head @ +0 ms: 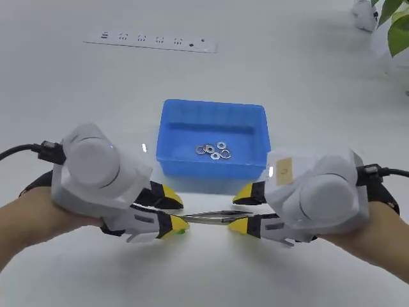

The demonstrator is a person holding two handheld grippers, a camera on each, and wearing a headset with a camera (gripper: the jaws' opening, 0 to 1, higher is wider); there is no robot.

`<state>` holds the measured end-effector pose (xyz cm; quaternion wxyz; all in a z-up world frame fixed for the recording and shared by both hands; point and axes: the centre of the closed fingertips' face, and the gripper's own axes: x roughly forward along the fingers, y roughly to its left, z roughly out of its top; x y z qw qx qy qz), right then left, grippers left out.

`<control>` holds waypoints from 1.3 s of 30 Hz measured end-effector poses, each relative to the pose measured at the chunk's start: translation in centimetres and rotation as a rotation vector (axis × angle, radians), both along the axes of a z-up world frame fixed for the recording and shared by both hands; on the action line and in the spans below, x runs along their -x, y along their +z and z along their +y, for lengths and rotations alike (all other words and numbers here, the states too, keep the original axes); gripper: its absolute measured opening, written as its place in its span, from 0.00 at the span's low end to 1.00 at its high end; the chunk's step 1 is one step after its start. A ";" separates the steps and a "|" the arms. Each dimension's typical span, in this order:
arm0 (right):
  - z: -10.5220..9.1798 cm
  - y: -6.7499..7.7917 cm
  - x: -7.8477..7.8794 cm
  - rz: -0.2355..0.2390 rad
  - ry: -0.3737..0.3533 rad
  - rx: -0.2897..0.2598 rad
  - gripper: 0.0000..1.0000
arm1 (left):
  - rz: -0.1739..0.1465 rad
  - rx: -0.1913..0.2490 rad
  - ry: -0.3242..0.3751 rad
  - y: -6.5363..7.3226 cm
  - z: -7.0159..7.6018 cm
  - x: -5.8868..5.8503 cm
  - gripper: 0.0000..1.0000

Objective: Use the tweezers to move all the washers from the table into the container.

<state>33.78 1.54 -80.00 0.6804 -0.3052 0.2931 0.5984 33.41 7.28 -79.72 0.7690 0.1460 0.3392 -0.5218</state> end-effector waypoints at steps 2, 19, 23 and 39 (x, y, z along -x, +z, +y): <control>-0.6 0.6 -0.2 -0.003 -0.025 -0.011 0.21 | -0.018 0.034 0.057 1.1 0.5 -0.4 0.23; -4.5 7.0 1.8 0.042 -0.261 -0.274 0.48 | -0.209 0.358 0.395 10.1 3.2 0.9 0.53; -4.1 7.8 2.9 0.035 -0.215 -0.281 0.60 | -0.205 0.419 0.322 11.7 1.6 2.5 0.72; -4.1 9.7 2.4 -0.035 -0.162 -0.281 0.96 | -0.223 0.235 0.195 12.3 2.1 4.0 0.99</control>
